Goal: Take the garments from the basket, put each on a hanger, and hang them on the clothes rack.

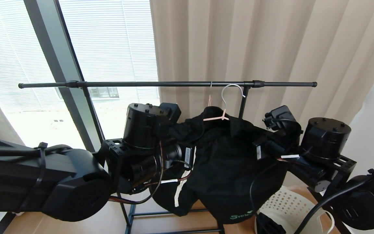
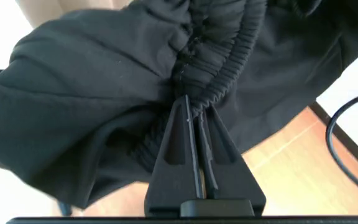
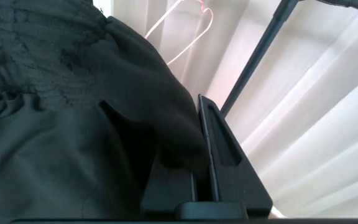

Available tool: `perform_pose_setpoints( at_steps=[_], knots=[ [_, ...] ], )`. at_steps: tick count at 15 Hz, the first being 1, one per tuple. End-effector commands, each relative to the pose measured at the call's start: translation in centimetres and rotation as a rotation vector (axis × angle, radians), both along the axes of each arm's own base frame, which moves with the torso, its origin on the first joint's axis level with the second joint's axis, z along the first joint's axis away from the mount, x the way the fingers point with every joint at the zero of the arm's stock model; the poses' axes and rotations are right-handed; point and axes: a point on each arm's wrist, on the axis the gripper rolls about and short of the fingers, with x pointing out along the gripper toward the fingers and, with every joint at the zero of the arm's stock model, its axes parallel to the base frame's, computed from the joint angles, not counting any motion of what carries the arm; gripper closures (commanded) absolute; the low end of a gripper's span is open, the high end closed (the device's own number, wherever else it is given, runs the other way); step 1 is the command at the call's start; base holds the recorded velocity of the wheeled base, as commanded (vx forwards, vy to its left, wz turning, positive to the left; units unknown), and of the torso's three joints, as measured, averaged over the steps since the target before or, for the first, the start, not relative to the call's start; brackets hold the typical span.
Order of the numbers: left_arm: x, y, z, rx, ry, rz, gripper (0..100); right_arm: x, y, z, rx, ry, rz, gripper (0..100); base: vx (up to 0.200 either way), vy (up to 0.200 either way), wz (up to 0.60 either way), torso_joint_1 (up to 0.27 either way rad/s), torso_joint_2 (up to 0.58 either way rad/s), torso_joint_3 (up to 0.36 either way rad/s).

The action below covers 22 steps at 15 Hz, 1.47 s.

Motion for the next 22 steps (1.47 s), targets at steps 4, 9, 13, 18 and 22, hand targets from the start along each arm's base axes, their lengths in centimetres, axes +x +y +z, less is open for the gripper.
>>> perform_pose_setpoints(
  at_steps=[4,9,13,18,22],
  knots=[
    [-0.7,-1.5,-0.8,-0.056,0.017,-0.028,100,-1.0,0.4,0.6,0.009,-0.014,0.029,100,0.0,0.0,0.0,0.0,0.0,0.0],
    [-0.7,-1.7,-0.8,-0.093,-0.004,-0.026,0,-1.7,0.6,1.0,0.017,-0.022,0.052,100,0.0,0.0,0.0,0.0,0.0,0.0],
    [-2.1,-1.3,0.2,-0.1,-0.027,-0.055,0,-1.5,0.7,0.9,0.015,-0.018,0.055,100,0.0,0.0,0.0,0.0,0.0,0.0],
    [-4.0,0.3,2.0,-0.073,-0.099,-0.098,0,-1.3,0.4,0.6,0.014,-0.007,0.081,100,0.0,0.0,0.0,0.0,0.0,0.0],
    [-4.2,0.9,2.4,-0.058,-0.126,-0.112,0,-0.5,-0.5,0.2,0.01,0.005,0.069,100,0.0,0.0,0.0,0.0,0.0,0.0]
  ],
)
